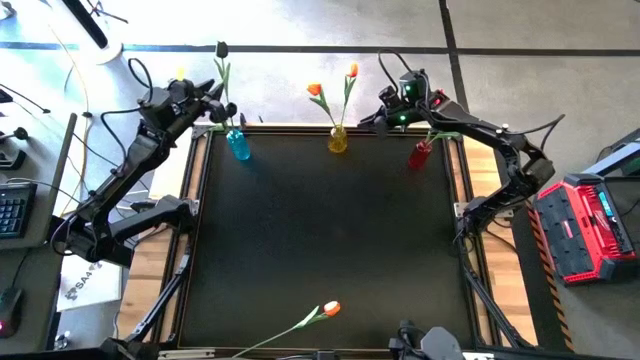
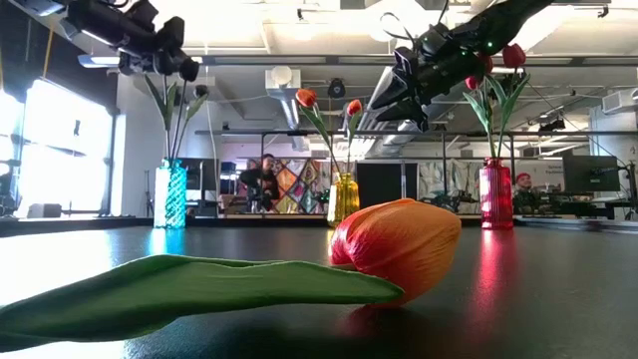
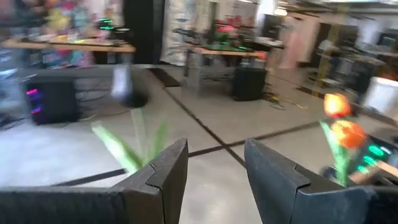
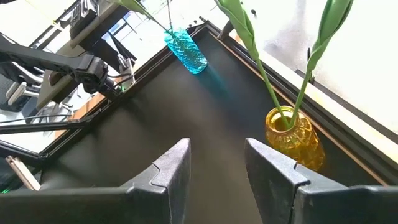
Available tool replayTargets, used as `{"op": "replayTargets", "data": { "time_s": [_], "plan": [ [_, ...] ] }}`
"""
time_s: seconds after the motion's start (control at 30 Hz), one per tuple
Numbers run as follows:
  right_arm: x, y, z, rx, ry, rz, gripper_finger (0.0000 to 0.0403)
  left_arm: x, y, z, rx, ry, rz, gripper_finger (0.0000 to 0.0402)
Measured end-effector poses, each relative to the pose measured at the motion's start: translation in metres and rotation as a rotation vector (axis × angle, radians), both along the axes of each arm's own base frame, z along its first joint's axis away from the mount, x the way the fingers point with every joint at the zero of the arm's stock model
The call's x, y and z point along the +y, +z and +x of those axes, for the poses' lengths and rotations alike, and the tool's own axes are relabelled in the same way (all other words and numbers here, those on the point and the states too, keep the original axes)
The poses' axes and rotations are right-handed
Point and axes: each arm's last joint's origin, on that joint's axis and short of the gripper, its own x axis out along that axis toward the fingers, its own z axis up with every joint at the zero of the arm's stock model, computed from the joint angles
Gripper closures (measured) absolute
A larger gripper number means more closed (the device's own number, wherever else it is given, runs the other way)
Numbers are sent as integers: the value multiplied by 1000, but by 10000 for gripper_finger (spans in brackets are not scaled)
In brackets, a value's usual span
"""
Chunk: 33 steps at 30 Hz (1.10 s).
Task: Sort flowers into vase by color
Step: Put the black flower into the blue vase
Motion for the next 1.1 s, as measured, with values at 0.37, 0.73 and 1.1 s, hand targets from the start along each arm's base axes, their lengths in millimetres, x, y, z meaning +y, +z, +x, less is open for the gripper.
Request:
{"op": "replayTargets", "data": {
  "time_s": [0.37,0.73,1.1],
  "plan": [
    [1,0,0,-16,-14,80,262,20,14,5,-38,108,-143,195],
    [1,0,0,-16,-22,94,252,88,20,12,52,153,-366,177],
    [3,-4,-2,19,-16,115,249,121,27,24,118,109,-505,190]
  ]
}}
